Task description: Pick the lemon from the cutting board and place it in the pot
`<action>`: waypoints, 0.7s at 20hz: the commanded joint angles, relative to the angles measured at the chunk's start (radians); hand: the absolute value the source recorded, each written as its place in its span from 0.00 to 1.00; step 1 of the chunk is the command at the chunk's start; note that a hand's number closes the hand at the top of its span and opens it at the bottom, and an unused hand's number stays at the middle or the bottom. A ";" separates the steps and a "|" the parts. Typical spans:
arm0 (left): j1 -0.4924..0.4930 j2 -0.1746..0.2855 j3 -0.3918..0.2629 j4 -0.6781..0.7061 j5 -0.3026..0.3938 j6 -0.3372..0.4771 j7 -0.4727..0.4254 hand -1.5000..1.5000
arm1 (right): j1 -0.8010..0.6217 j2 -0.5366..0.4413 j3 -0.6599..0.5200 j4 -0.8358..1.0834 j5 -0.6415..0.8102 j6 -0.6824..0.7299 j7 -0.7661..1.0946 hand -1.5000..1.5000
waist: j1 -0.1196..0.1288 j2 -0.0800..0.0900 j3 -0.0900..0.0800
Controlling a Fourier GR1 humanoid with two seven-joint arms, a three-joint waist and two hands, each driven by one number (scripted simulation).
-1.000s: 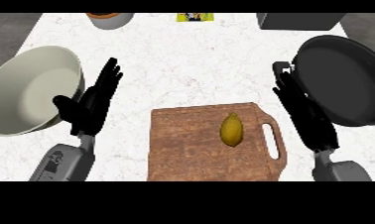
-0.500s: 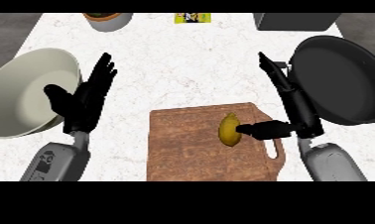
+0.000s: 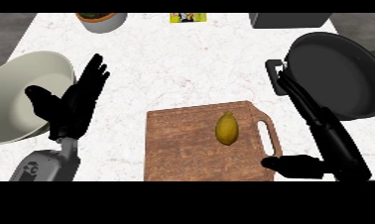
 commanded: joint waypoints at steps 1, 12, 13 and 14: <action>0.030 0.021 0.013 -0.068 0.010 0.004 0.050 0.50 | 0.024 -0.156 -0.036 -0.225 0.036 0.112 0.225 0.00 | -0.001 -0.002 -0.001; -0.016 -0.041 -0.035 -0.070 -0.048 0.028 0.076 0.50 | -0.238 -0.155 0.034 -0.289 -0.063 0.463 0.815 0.00 | 0.032 0.013 0.000; -0.035 -0.040 0.002 -0.013 -0.031 0.005 0.044 0.50 | -0.185 -0.147 0.077 -0.366 -0.028 0.466 0.871 0.00 | 0.018 0.012 0.000; 0.021 -0.006 0.010 -0.074 -0.014 -0.030 0.042 0.50 | -0.258 -0.118 0.068 -0.341 -0.061 0.491 0.952 0.00 | 0.031 0.011 0.000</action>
